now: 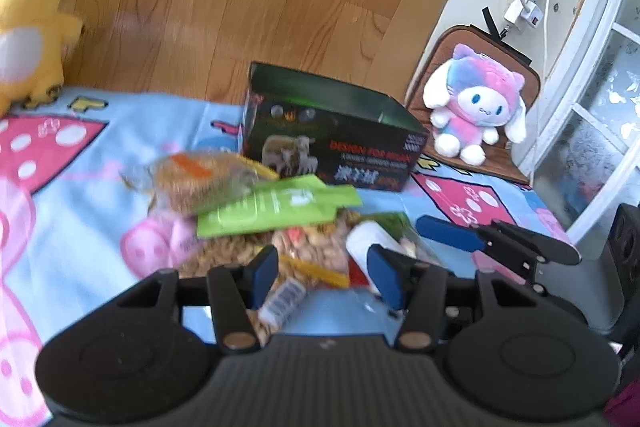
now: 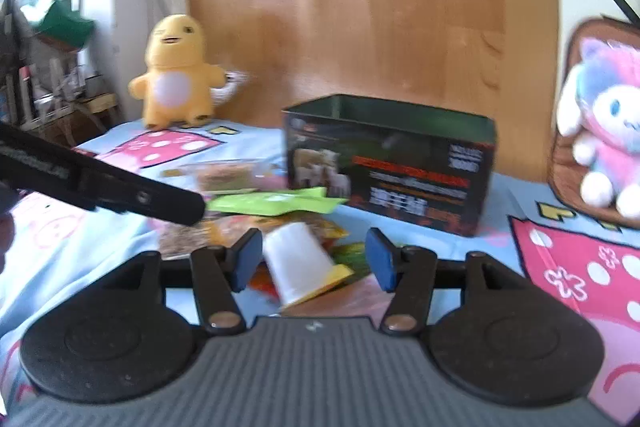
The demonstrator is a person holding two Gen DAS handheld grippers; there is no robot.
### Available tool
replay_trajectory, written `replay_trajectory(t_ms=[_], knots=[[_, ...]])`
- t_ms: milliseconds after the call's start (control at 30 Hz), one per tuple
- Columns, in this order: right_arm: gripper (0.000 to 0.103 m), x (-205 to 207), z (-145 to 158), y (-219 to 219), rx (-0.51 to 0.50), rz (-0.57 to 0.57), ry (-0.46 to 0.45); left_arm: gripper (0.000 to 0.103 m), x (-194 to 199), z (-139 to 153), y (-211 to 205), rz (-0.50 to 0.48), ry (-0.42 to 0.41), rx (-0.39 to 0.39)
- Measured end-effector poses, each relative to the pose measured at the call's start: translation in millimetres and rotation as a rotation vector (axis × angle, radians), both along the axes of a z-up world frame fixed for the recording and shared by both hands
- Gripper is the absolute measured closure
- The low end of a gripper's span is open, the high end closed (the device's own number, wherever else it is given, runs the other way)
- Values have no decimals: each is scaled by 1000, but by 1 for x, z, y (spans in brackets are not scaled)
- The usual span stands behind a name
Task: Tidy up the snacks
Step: 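Grasp the white plastic cup with the left tool, then carry the white cup with the left tool into the black box, release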
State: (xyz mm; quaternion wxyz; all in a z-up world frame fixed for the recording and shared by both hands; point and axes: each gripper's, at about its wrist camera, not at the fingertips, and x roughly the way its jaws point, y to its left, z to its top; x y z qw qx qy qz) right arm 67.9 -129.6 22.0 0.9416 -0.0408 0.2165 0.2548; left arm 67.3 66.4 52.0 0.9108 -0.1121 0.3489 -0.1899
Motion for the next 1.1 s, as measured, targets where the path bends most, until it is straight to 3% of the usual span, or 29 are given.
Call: replay_trajectory(t_ms=[167,300,367,467,667,767,833,967,1100], knots=[[44,9,-12,21,-130,-36,-20,50,-7,-6,0,-1,27,-17],[54,13,-18,21,-160,-61,-2,50,-9,-7,1,-12,55,-59],[56,2,-16,20,-153,-46,-10,49,-12,-7,1,-28,55,-67],[55,-25,-11,21,-152,-10,-56,37,-16,-9,-2,-58,61,-82],[55,-68,-20,30,-172,78,-100,36,-19,-25,-8,-111,114,-100],[55,-77,-30,41,-228,89,-130,45,-18,-36,-10,-126,163,-116],[53,-78,-32,44,-247,86,-147,62,-19,-40,-8,-144,168,-159],[46,-75,-33,43,-250,86,-123,62,-23,-39,-9,-154,152,-166],[45,-73,-36,39,-243,77,-69,62,-25,-38,-8,-149,148,-172]])
